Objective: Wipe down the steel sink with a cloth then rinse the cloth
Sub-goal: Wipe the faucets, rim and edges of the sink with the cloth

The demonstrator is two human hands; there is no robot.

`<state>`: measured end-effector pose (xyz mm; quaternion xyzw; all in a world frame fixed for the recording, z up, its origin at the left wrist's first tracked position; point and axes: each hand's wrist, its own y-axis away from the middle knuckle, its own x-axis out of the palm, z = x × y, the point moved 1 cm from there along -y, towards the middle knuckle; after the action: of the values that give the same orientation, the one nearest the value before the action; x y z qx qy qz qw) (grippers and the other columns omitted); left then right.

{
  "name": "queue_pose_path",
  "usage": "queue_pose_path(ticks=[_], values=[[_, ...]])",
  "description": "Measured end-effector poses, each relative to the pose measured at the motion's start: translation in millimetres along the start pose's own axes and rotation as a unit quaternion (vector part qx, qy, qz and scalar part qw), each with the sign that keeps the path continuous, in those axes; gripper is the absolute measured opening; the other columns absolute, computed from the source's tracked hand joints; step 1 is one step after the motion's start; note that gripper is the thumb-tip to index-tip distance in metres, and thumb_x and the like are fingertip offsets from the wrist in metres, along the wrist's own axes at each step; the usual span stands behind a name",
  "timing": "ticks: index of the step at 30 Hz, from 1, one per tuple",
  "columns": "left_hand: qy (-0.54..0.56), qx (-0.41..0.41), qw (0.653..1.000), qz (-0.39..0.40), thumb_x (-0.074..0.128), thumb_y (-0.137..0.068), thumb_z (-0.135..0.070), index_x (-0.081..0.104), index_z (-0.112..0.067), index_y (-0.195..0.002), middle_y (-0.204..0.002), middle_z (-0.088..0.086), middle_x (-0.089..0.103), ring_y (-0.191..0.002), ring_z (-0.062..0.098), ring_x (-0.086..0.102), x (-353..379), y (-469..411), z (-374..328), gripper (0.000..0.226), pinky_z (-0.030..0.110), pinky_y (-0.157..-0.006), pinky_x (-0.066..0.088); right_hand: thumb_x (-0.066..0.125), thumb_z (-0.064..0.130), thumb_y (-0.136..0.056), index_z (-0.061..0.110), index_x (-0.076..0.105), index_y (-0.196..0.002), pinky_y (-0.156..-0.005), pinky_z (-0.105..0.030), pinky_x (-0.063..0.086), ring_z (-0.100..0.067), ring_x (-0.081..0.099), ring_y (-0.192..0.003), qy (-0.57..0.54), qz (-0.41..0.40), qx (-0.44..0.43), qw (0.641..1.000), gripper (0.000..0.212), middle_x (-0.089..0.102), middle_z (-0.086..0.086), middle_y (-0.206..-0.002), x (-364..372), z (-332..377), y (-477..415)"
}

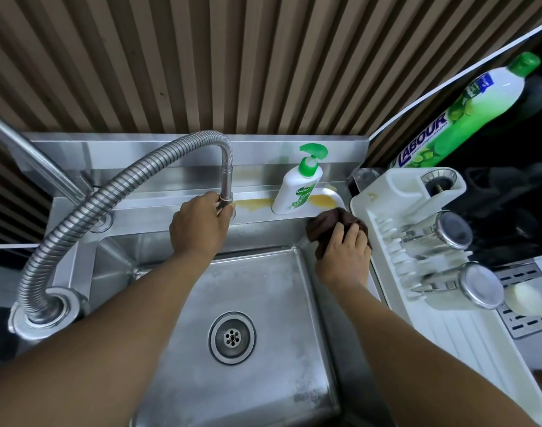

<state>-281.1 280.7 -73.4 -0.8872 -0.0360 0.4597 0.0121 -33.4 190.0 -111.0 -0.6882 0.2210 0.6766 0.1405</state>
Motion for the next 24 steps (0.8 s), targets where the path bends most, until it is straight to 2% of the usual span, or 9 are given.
queue_pose_path(ticks=[3, 8, 16, 18, 21, 24], values=[[0.002, -0.001, 1.0, 0.001, 0.065, -0.093, -0.042, 0.072, -0.019, -0.099, -0.093, 0.009, 0.073, -0.091, 0.038, 0.062, -1, 1, 0, 0.025, 0.033, -0.066, 0.037, 0.053, 0.038, -0.095, 0.01, 0.02, -0.154, -0.117, -0.047, 0.02, -0.039, 0.017, -0.147, 0.007, 0.011, 0.013, 1.0, 0.073, 0.02, -0.022, -0.16, 2, -2, 15], [0.002, -0.003, 1.0, -0.002, 0.064, -0.093, -0.044, 0.072, -0.02, -0.1, -0.093, 0.008, 0.073, -0.091, 0.037, 0.062, 0, 1, 1, 0.026, 0.033, -0.066, 0.038, 0.062, 0.037, -0.088, 0.006, 0.025, -0.15, -0.114, -0.047, 0.023, -0.042, 0.02, -0.145, 0.023, 0.001, 0.012, 1.0, 0.079, 0.023, -0.026, -0.157, -2, 12, 0], [0.0, 0.0, 1.0, -0.003, 0.064, -0.093, -0.042, 0.072, -0.019, -0.099, -0.094, 0.008, 0.073, -0.093, 0.037, 0.062, 0, 2, 1, 0.025, 0.034, -0.067, 0.04, 0.053, 0.021, -0.091, 0.008, 0.028, -0.148, -0.114, -0.046, 0.025, -0.04, 0.025, -0.143, 0.063, -0.018, -0.007, 0.998, 0.064, 0.028, -0.024, -0.155, 4, 20, -29], [-0.001, 0.0, 1.0, -0.001, 0.064, -0.093, -0.042, 0.073, -0.018, -0.101, -0.095, 0.009, 0.073, -0.093, 0.037, 0.062, -1, 3, 0, 0.026, 0.033, -0.066, 0.038, 0.054, 0.02, -0.091, 0.006, 0.034, -0.145, -0.11, -0.046, 0.03, -0.039, 0.033, -0.138, 0.074, -0.024, -0.014, 0.997, 0.059, 0.034, -0.024, -0.152, 8, 9, -20], [0.0, -0.002, 1.0, 0.003, 0.064, -0.093, -0.041, 0.072, -0.018, -0.101, -0.095, 0.01, 0.072, -0.092, 0.038, 0.061, -2, 3, -1, 0.026, 0.034, -0.066, 0.038, 0.07, 0.014, -0.078, 0.003, 0.053, -0.127, -0.094, -0.047, 0.044, -0.04, 0.051, -0.119, 0.091, -0.028, 0.006, 0.995, 0.054, 0.052, -0.026, -0.136, 15, -6, 3], [0.005, -0.003, 1.0, 0.006, 0.064, -0.093, -0.042, 0.072, -0.018, -0.101, -0.095, 0.011, 0.072, -0.091, 0.039, 0.062, -4, 3, -2, 0.026, 0.034, -0.066, 0.041, 0.076, 0.011, -0.068, 0.0, 0.061, -0.118, -0.084, -0.047, 0.049, -0.043, 0.057, -0.106, 0.094, -0.028, 0.013, 0.995, 0.053, 0.059, -0.029, -0.124, 19, -21, 30]])
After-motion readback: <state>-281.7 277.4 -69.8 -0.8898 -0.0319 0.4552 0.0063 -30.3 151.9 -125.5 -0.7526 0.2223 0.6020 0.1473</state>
